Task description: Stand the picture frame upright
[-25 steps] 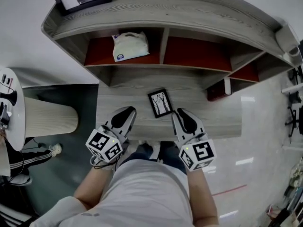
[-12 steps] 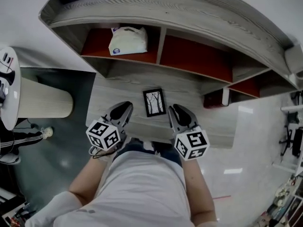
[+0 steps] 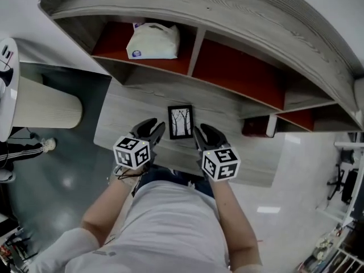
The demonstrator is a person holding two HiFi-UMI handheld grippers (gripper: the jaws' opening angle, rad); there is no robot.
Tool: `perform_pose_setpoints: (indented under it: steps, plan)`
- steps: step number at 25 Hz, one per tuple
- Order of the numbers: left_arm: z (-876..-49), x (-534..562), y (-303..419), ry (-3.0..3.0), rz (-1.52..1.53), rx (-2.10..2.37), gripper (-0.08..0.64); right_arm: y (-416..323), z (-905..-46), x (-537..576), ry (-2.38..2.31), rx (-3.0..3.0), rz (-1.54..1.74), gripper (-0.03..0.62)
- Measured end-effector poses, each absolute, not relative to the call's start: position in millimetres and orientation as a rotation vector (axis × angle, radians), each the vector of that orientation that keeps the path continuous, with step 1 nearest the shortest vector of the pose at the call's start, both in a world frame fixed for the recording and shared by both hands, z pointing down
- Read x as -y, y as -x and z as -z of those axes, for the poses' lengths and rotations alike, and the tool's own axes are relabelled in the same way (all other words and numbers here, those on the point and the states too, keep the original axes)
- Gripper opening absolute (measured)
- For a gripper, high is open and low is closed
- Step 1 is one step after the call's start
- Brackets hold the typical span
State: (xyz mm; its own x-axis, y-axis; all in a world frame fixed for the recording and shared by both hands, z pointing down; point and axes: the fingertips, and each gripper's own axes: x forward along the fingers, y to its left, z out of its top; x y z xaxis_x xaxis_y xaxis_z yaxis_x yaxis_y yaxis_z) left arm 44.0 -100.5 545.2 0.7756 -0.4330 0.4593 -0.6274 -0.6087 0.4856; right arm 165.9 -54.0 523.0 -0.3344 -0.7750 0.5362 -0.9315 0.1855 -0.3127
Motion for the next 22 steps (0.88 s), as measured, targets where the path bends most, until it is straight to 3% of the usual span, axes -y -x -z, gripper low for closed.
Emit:
perform_pose_setpoints:
  steps: [8,22]
  plan:
    - [-602.0,103.8,-53.6,-2.217,-0.48,0.827,0.186,-173.9,-595.3,66.1,-1.53,2.102,-0.961,0.14]
    - [-680.9,107.2,-63.6,-2.077,-0.609,0.871,0.225,-174.0,-686.2,73.5,-1.407,1.964,-1.126,0.147]
